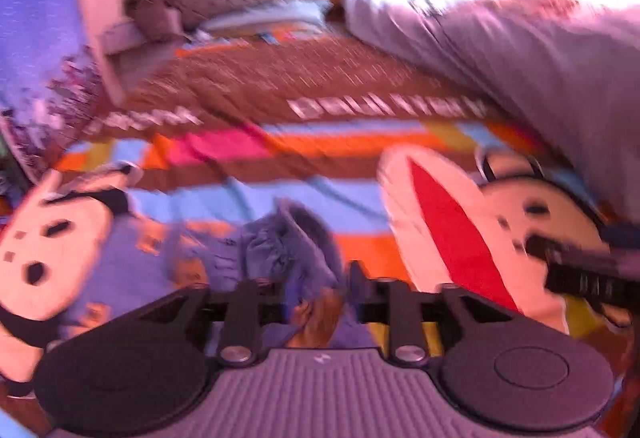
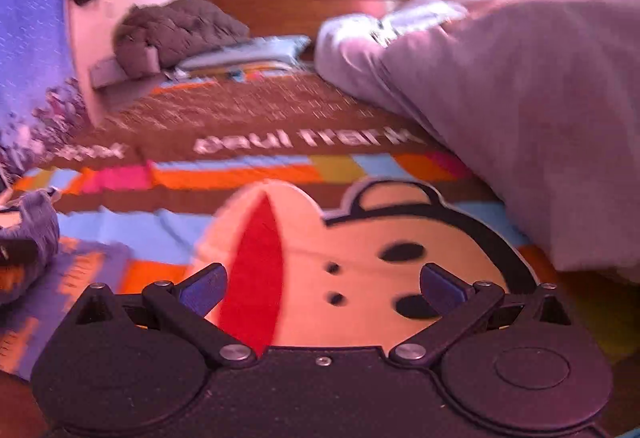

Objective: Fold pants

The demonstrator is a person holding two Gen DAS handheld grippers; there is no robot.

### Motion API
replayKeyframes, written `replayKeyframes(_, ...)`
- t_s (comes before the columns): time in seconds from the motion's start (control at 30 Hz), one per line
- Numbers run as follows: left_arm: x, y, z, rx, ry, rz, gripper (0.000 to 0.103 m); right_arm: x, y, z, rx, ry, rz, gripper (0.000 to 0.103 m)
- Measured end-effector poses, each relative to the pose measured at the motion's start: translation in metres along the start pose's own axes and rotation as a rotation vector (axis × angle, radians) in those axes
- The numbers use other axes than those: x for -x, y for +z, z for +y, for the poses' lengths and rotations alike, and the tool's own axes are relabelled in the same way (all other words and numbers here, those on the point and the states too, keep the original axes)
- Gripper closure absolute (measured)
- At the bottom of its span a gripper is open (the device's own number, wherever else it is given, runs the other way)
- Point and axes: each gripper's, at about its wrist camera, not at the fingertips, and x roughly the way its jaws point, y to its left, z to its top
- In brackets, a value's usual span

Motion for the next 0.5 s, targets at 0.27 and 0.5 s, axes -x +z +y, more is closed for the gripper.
replayKeyframes(0.27,0.047,-0.034,0.025,-0.022,-0.028,-0.081,0.015,-0.014,-0.008,-0.009,-0.028,0.026,0.057,0.001)
replayKeyframes(0.5,0.084,-0.057,0.100,-0.045,0.151,-0.080,0.013,0.007,-0.012,0.029,0.142,-0.034,-0.030,0.001)
